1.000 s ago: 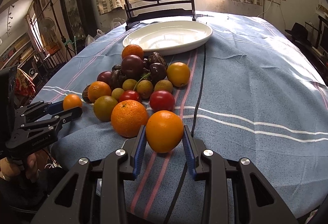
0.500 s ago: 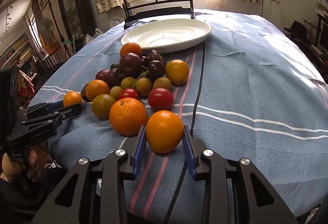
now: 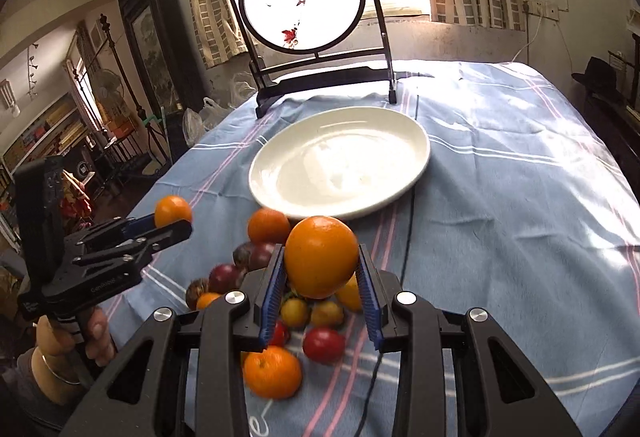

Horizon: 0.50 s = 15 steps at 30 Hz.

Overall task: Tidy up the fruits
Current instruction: 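Carry both oranges over the white plate and open both tools, then grasp a brown round fruit with the left tool while the right tool grasps an orange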

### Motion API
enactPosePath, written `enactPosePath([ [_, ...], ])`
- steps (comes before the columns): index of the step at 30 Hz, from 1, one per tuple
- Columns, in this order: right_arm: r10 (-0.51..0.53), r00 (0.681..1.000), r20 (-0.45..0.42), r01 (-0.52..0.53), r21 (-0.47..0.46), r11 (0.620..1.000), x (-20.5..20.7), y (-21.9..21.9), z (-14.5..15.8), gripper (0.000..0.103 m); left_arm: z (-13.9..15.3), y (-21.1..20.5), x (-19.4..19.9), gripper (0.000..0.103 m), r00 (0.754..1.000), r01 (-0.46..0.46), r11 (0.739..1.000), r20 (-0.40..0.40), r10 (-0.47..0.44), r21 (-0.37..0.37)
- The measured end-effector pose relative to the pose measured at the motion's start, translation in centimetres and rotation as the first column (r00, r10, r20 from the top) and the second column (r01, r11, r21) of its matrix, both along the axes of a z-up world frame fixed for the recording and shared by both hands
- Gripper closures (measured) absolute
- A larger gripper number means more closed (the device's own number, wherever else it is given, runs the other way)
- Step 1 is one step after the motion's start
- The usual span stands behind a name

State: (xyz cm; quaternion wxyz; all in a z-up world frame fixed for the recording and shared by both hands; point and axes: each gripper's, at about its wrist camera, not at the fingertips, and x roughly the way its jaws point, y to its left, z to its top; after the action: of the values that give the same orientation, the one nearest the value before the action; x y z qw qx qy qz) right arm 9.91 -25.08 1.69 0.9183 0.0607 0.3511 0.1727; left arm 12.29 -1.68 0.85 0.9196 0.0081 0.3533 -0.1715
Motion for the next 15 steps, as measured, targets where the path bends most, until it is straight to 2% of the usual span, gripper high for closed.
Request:
enactPosePath([
  [3, 0.006, 1.0, -0.026, -0.006, 0.001, 1.0, 4.1, 0.7, 0.1, 0.068, -0.6, -1.0, 4.9, 0.065, 0.998, 0.002, 1.0, -0.062, -0.001, 0.013],
  [6, -0.018, 0.995, -0.096, 0.017, -0.012, 1.0, 8.6, 1.1, -1.6, 0.068, -1.9, -1.9, 9.3, 0.065, 0.99, -0.01, 1.0, -0.142, 0.012, 0.019],
  [10, -0.059, 0.988, -0.145, 0.054, -0.039, 0.998, 12.7, 1.3, -3.7, 0.067, -3.6, -2.4, 12.9, 0.064, 0.968, -0.007, 1.0, -0.251, 0.004, -0.011],
  [12, -0.077, 0.987, -0.138, 0.073, -0.037, 0.997, 13.1, 1.2, -3.9, 0.057, -3.6, -2.0, 13.1, 0.047, 0.969, -0.03, 0.999, -0.247, 0.027, -0.012],
  [13, -0.087, 0.989, -0.123, 0.084, -0.033, 0.996, 12.8, 1.0, -3.6, 0.045, -3.3, -1.7, 12.7, 0.041, 0.973, -0.038, 0.999, -0.229, 0.034, -0.017],
  [14, -0.096, 0.991, -0.095, 0.093, -0.032, 0.995, 12.1, 0.8, -3.2, 0.043, -2.9, -1.4, 12.0, 0.034, 0.978, -0.048, 0.999, -0.206, 0.045, -0.013],
  [15, -0.098, 0.992, -0.074, 0.095, -0.04, 0.995, 11.4, 0.7, -2.9, 0.043, -2.4, -1.2, 11.3, 0.032, 0.982, -0.055, 0.998, -0.182, 0.053, -0.003],
])
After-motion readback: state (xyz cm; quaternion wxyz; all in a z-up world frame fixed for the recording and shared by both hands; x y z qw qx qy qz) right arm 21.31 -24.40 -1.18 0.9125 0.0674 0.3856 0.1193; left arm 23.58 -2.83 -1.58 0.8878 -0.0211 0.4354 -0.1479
